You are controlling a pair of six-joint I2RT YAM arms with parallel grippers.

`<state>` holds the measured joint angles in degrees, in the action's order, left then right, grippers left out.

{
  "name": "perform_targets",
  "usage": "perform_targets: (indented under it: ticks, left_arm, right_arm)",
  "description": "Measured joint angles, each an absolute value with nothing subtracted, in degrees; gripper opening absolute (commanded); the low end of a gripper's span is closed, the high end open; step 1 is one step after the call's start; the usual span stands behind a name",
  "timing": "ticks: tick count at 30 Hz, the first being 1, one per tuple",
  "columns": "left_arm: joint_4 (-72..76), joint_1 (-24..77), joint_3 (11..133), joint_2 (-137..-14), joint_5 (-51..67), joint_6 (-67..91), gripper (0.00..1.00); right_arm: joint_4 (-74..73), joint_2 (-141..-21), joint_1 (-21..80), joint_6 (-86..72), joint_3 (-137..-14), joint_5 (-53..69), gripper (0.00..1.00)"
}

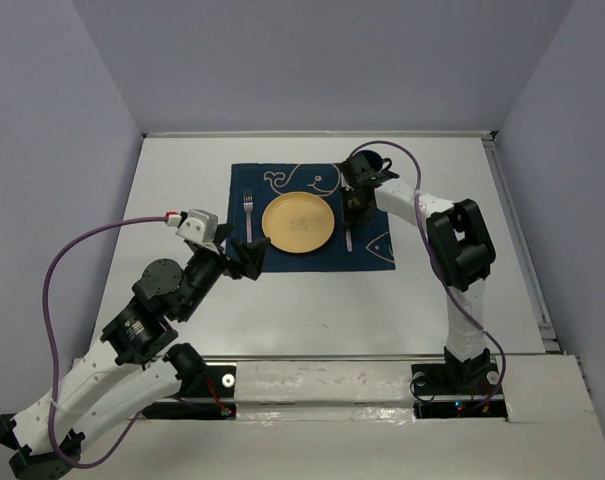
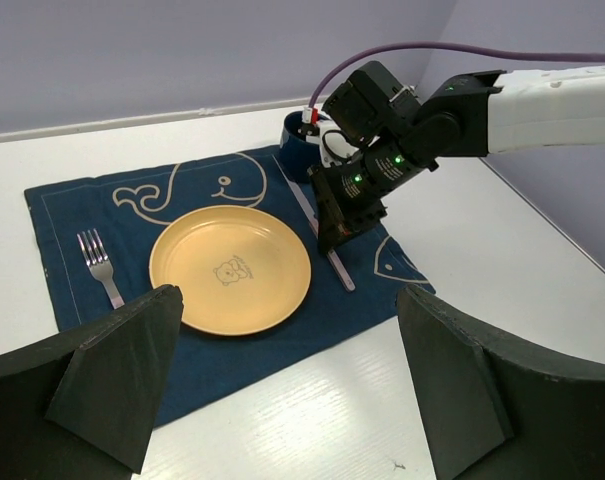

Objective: Set the dinner table for one person

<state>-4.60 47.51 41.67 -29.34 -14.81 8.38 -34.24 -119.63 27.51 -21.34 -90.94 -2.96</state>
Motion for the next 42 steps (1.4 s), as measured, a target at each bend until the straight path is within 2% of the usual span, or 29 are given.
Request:
perform_targets:
  ticks: [3,6,18,21,24,27,29,31,36,42]
  left_arm:
    - [-4.6,47.51,41.67,-29.34,-14.83,8.36,0.99]
    - [-4.6,47.51,41.58,-29.34,-14.85,8.36,0.99]
    - [-4.6,47.51,41.58,-29.36,-15.75,8.12,0.99]
    - [-4.6,47.51,41.58,-29.5,-17.26,7.88,0.99]
    - [-4.6,47.51,41.58,-29.69,-19.07,7.79,0.99]
    - [-4.6,47.51,41.58,-29.78,-20.99,7.77,0.99]
    - [-4.6,47.51,41.6,-29.78,-22.02,7.84,0.99]
    - [-4.67,47.51,41.95,-29.91,-22.87,8.08,0.99]
    - [-4.51,47.51,44.21,-30.48,-23.86,8.62,0.99]
    - [-3.92,47.51,47.88,-31.44,-23.99,8.6,0.99]
  right_arm:
    - [-34.3,-119.74,27.51,-21.47,-91.13,-3.01,0.34]
    - [-34.41,-119.77,27.51,-21.41,-91.33,-3.01,0.39]
    - [-34.24,-119.52,27.51,-21.91,-91.37,-3.01,0.5]
    - [-32.73,-116.44,27.81,-21.82,-88.84,-2.66,0.53]
    - [-30.33,-108.47,28.53,-21.54,-83.59,-1.3,0.6]
    - [-24.73,-94.52,29.58,-20.49,-76.9,0.69,0.66]
    - [-18.9,-83.77,30.15,-19.4,-71.24,2.57,0.79]
    - [-10.81,-70.61,30.52,-18.63,-63.9,4.38,1.0]
    - [0.62,-48.6,30.59,-17.23,-51.11,4.34,1.0]
    - [4.64,-37.54,30.63,-14.98,-44.69,-3.11,1.0]
